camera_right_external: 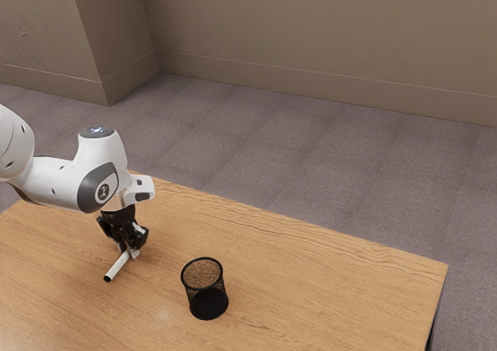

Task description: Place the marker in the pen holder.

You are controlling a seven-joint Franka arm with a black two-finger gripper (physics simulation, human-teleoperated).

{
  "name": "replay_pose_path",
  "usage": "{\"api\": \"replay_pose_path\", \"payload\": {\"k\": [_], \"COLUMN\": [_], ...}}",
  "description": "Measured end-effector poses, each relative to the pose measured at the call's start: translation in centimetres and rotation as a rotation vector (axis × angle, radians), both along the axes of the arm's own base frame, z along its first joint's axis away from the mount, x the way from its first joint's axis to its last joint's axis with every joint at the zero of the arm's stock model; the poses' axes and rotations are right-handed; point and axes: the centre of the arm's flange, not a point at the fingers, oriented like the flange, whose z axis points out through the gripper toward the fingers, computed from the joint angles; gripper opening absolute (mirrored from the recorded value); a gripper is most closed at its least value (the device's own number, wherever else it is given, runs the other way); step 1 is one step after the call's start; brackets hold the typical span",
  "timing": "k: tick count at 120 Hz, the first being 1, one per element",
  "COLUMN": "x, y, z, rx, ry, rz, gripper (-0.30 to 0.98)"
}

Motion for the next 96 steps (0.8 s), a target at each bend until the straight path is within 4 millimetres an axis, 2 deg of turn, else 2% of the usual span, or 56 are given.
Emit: {"api": "replay_pose_path", "payload": {"k": [45, 57, 69, 77, 86, 96], "x": [0.0, 0.5, 1.1, 1.6, 2.0, 1.9], "y": [-0.1, -0.5, -1.1, -2.0, -4.0, -6.5], "z": [-0.3, 0.7, 3.5, 6.9, 11.0, 13.5], "rx": [0.005, 0.008, 0.014, 0.019, 0.021, 0.022], "ry": [0.005, -0.02, -0.083, -0.158, -0.255, -0.35], "rz": [0.0, -0.005, -0.025, -0.051, -0.094, -0.144], "gripper": [0.01, -0.01, -0.02, -0.02, -0.02, -0.03]}}
